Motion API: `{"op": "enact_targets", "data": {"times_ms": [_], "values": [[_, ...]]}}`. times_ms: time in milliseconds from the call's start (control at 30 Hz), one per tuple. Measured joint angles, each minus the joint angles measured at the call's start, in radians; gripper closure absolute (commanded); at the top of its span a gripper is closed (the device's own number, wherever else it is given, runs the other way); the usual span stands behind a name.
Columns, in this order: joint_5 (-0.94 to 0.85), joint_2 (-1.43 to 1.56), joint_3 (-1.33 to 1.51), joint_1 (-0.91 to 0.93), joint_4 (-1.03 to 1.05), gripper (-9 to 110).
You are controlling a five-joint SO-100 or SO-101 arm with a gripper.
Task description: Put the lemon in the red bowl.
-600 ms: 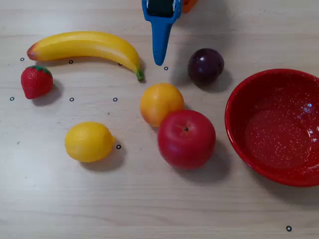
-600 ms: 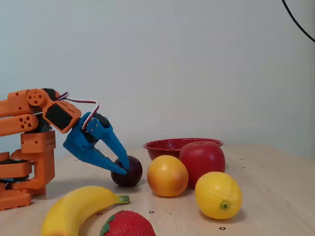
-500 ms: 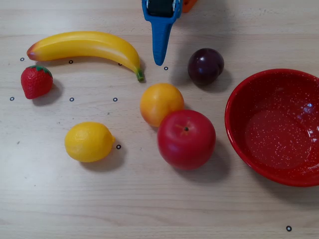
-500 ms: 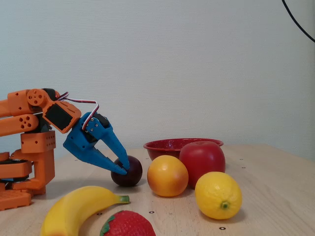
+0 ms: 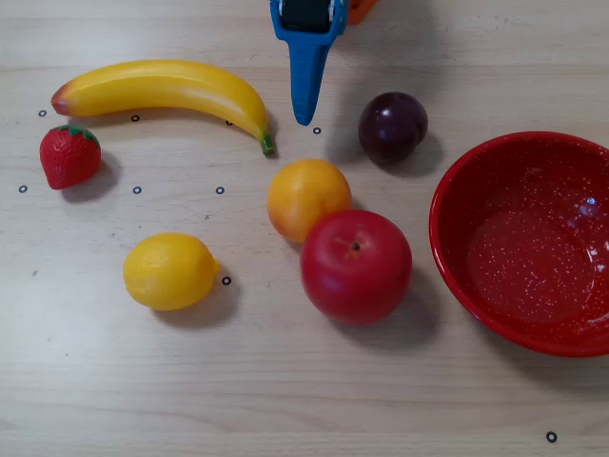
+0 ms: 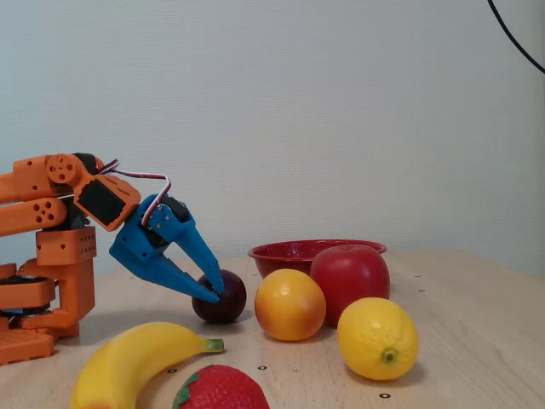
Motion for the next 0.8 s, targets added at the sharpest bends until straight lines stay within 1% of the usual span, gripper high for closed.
{"op": "enact_targets", "data": {"times_ms": [133, 433, 567, 667, 800], "values": [[0.000, -0.009, -0.037, 0.000, 0.000, 101], [0.000, -0.164, -0.086, 0.002, 0.021, 101], [0.000, -0.258, -0.175, -0.005, 0.055, 101], [0.002, -0.328, -0.241, -0.081, 0.074, 101], [0.077, -0.382, -0.279, -0.118, 0.074, 101]]}}
